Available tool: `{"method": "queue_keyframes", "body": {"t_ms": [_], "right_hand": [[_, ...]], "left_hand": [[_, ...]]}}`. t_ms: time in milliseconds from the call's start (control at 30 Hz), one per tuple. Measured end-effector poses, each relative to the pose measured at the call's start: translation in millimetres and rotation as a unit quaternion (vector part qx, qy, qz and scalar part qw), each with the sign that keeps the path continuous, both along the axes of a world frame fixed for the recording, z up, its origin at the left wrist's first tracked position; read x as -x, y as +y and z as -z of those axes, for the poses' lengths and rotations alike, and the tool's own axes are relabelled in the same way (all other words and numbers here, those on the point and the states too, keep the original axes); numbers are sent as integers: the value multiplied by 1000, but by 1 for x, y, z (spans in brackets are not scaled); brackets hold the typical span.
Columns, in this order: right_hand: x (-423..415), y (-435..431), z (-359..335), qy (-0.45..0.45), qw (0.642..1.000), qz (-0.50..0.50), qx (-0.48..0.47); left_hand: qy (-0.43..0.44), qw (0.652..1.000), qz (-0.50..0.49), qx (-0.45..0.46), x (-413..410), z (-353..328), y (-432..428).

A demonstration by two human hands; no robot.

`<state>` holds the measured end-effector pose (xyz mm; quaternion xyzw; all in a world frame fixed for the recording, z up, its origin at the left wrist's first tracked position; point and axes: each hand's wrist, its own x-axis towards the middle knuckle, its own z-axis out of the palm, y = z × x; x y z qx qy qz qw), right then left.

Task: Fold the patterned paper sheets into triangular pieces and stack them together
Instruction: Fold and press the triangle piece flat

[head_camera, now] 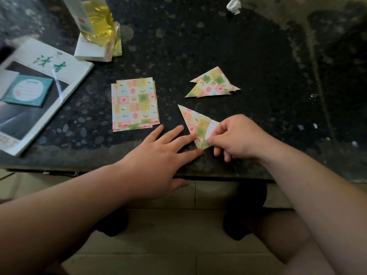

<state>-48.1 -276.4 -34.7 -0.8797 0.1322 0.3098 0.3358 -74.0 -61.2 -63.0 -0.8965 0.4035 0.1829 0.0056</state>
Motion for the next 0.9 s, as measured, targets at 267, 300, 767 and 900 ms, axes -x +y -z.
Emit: {"method": "queue_keyframes", "body": {"t_ms": [267, 300, 767, 900], "right_hand": [[0, 0, 2, -2, 1000, 4, 2], [0, 0, 2, -2, 1000, 4, 4], [0, 0, 6, -2, 1000, 20, -17], [1, 0, 5, -3, 1000, 15, -10]], "left_hand": [[-3, 1000, 1, -15, 1, -1, -2], [-3, 1000, -2, -13, 2, -1, -2], [-18, 999, -37, -18, 9, -6, -16], [-23, 998, -63, -4, 13, -5, -18]]}}
